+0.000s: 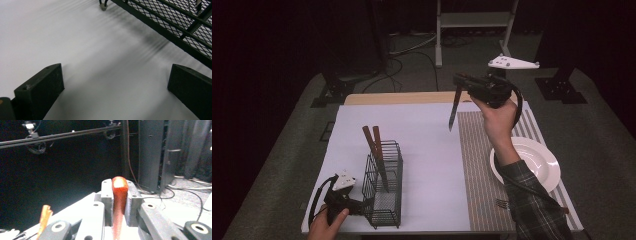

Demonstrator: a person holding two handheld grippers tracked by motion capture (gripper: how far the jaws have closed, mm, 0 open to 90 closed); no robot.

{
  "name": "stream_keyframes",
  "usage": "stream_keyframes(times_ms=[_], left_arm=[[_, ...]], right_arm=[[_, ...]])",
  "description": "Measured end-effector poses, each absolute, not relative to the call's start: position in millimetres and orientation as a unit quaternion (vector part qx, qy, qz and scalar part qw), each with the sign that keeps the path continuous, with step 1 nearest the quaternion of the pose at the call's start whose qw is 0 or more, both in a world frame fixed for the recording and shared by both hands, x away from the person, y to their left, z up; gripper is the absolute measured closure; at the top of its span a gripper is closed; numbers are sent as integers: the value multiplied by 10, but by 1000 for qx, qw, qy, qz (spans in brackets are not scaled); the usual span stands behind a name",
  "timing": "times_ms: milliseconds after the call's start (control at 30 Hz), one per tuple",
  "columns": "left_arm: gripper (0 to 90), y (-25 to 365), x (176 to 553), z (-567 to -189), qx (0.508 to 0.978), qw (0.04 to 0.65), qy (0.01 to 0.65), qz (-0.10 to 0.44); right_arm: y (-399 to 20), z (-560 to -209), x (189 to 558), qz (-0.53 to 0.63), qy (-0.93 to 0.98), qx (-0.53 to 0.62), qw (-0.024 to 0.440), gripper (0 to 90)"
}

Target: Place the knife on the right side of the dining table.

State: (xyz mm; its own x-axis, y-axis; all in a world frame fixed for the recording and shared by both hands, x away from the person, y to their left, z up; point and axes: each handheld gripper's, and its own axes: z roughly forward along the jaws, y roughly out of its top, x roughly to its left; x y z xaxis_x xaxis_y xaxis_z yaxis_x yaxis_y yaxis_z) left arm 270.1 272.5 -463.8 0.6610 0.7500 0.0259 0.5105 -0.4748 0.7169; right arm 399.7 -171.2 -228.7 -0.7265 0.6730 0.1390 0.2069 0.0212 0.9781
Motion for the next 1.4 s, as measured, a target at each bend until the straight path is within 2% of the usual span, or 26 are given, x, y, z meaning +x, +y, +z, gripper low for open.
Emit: stream_keyframes(times_ms=[333, 767, 1400], left_arm=[[0, 2724, 2702, -4640, 841, 351, 375, 172], [0, 2724, 2701, -4640, 841, 350, 374, 171], [0, 2724, 2700, -4640, 841, 350, 375, 171]], right_arm=[[-1943, -2422, 4113, 612, 675, 354, 210, 798], [-2302, -2883, 4337, 589, 642, 426, 244, 797], [-2415, -3343, 4517, 562, 625, 474, 262, 797]])
